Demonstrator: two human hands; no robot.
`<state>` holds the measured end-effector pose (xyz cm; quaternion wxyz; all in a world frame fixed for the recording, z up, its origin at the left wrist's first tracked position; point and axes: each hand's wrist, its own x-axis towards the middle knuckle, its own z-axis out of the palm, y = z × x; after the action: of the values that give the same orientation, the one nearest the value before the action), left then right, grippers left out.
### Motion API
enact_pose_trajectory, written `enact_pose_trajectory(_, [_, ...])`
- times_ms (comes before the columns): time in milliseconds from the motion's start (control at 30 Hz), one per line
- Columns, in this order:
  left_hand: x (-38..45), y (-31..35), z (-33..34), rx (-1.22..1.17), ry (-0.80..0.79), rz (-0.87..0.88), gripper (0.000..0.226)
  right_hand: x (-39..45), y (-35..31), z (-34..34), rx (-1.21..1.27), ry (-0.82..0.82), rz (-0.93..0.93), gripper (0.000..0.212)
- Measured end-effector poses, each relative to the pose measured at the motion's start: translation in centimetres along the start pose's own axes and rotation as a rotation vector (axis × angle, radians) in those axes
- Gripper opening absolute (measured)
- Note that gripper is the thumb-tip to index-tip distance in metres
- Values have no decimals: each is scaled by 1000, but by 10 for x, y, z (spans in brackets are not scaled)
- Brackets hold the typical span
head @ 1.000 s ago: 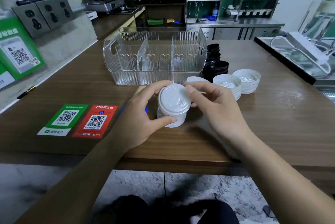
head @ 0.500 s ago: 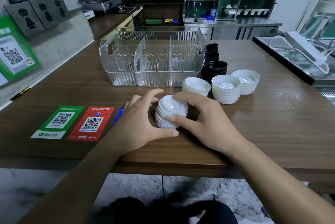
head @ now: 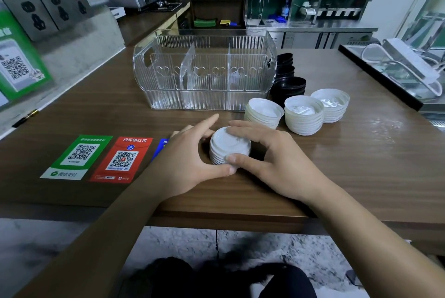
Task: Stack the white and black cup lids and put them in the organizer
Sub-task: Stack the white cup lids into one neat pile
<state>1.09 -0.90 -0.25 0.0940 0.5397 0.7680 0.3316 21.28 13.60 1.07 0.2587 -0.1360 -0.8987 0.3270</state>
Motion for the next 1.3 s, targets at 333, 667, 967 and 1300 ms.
enact_pose_trajectory(333, [2,-9,1,-78,-65,15,123,3,5,2,147,33,94,62])
enact_pose_trajectory(667, [2,0,-2,-112,-40,41,124,3,-4,9,14,85,86,56])
enact_pose_trajectory(967, [7,-7,-3,-174,-82,27,127,7,5,0,50,-48,82,64])
enact_pose_trajectory(1300, [7,-1,-4,-159,-84,108,80,5,7,3,2,-55,57,68])
